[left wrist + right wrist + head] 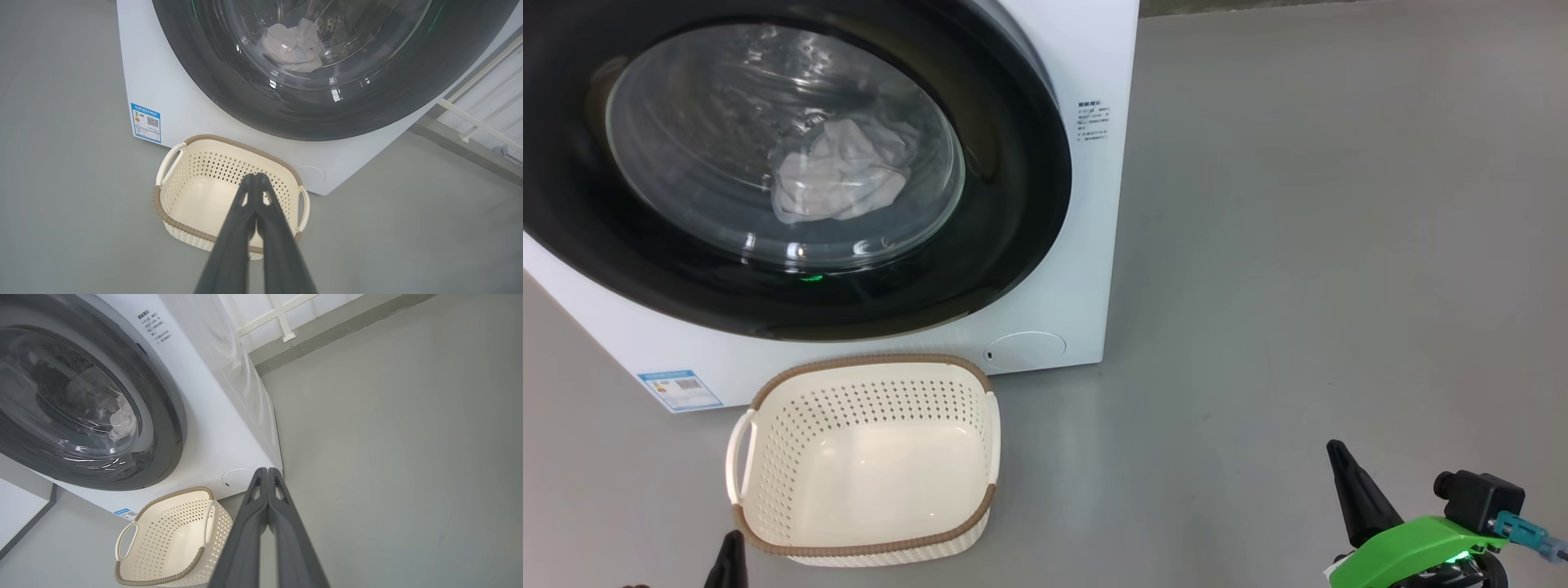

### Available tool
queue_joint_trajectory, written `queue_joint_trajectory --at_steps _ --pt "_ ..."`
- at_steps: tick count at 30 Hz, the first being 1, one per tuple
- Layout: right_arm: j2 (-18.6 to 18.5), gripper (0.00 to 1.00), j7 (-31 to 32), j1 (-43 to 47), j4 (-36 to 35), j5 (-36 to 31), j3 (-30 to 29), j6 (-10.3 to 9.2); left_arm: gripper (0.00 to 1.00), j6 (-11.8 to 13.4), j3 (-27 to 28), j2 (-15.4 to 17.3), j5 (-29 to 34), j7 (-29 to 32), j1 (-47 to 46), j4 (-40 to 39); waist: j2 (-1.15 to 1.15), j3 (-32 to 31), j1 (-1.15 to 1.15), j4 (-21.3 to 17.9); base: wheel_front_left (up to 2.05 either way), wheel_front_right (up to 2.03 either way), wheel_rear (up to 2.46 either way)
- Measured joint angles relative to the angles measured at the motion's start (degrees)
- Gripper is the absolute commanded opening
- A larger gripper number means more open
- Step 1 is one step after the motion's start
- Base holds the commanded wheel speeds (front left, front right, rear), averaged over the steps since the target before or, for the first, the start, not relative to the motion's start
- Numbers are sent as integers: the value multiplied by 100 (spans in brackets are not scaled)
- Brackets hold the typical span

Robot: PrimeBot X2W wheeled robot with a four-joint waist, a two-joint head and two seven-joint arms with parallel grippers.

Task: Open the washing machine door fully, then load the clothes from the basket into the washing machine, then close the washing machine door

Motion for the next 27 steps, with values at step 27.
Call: queue_joint_trajectory --at_steps 27 --pt "153 0 474 1 -269 1514 -299 -1 0 1 112 -93 -1526 463 -149 -60 0 -79 0 86 0 0 0"
